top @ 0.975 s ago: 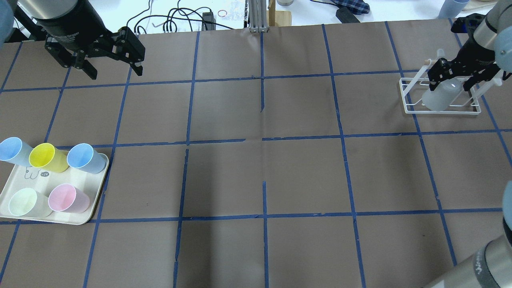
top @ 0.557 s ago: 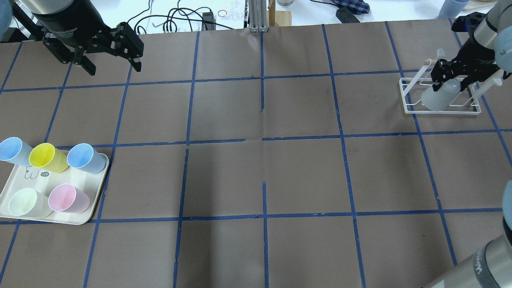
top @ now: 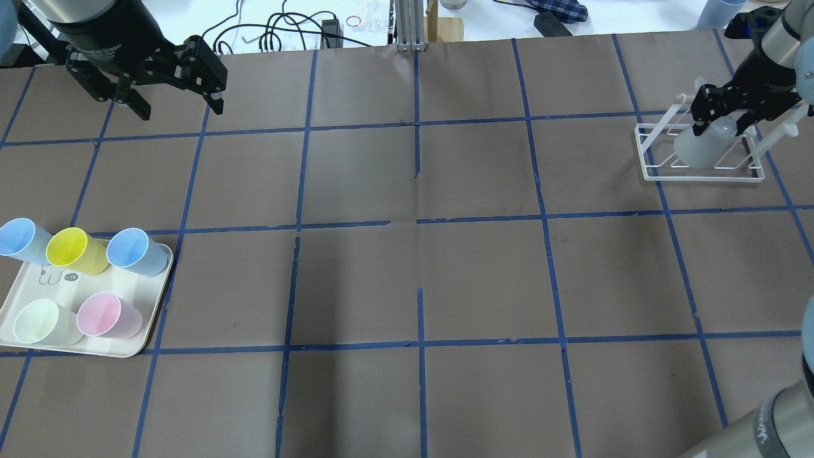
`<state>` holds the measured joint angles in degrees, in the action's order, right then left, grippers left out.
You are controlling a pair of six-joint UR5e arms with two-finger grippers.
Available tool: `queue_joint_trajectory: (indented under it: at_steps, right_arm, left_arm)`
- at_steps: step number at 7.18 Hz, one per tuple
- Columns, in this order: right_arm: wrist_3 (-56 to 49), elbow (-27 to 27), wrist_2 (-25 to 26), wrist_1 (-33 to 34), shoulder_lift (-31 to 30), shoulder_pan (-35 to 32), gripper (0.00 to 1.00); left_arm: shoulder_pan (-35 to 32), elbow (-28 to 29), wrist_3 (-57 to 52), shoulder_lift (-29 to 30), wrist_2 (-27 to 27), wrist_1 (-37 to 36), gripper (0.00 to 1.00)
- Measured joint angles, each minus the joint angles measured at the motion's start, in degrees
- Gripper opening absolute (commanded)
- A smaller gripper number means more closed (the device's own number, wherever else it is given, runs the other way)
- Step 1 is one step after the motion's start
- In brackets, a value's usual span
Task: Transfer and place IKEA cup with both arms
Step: 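Close the right gripper on the grey cup and lift it from the rack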
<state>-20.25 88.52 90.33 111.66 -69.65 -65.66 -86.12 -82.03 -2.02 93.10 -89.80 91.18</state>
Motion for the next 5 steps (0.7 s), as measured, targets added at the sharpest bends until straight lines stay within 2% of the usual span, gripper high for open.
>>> queue_joint_trajectory:
  at_steps: [3,5]
  right_arm:
    - [0.25,-0.4,-1.23,-5.36,-6.4,-0.31,0.37]
    - [0.24,-0.42,-7.82,-11.25,-9.81,-0.4,0.37]
  left_arm:
    - [0.06,-0.46,-0.24,-0.07,0.07,0.19,1.0]
    - [0.18,-0.32,-0.03,-0.05,1.94,0.87,1.0]
